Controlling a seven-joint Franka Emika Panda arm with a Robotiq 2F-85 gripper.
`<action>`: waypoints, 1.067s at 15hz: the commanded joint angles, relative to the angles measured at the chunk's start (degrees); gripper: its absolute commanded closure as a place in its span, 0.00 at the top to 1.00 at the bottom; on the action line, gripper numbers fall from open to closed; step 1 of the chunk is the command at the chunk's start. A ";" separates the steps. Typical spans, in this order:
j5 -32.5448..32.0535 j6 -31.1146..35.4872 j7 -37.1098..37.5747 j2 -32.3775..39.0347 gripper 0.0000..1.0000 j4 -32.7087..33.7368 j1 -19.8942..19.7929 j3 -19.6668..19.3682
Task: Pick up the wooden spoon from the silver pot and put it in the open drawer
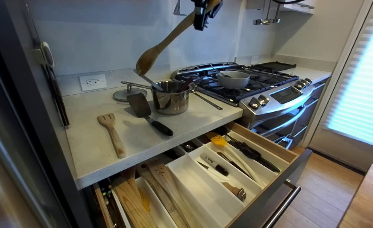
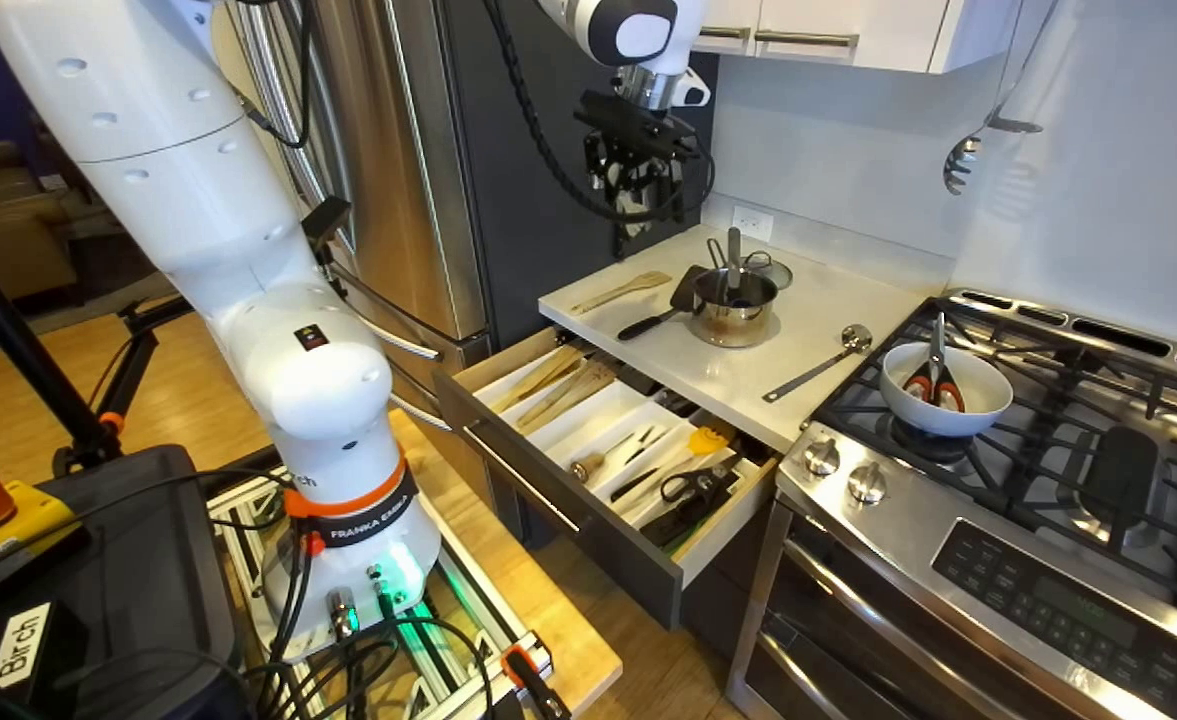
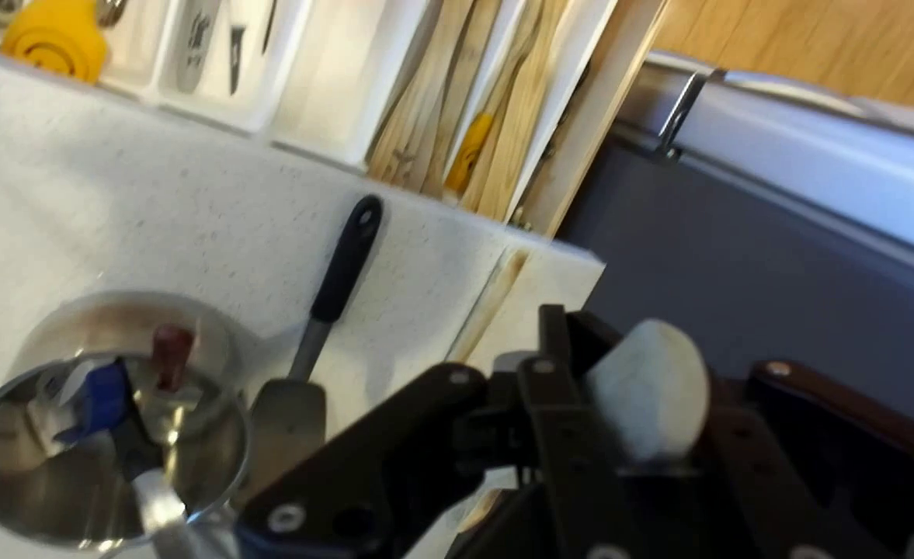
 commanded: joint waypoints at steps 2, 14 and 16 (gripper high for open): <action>0.01 -4.65 0.09 -1.40 0.02 -2.94 1.83 -1.48; -0.92 -4.82 0.10 -1.20 0.02 -3.83 2.46 -1.18; -3.08 -3.69 1.54 -2.57 0.02 -7.72 3.24 0.00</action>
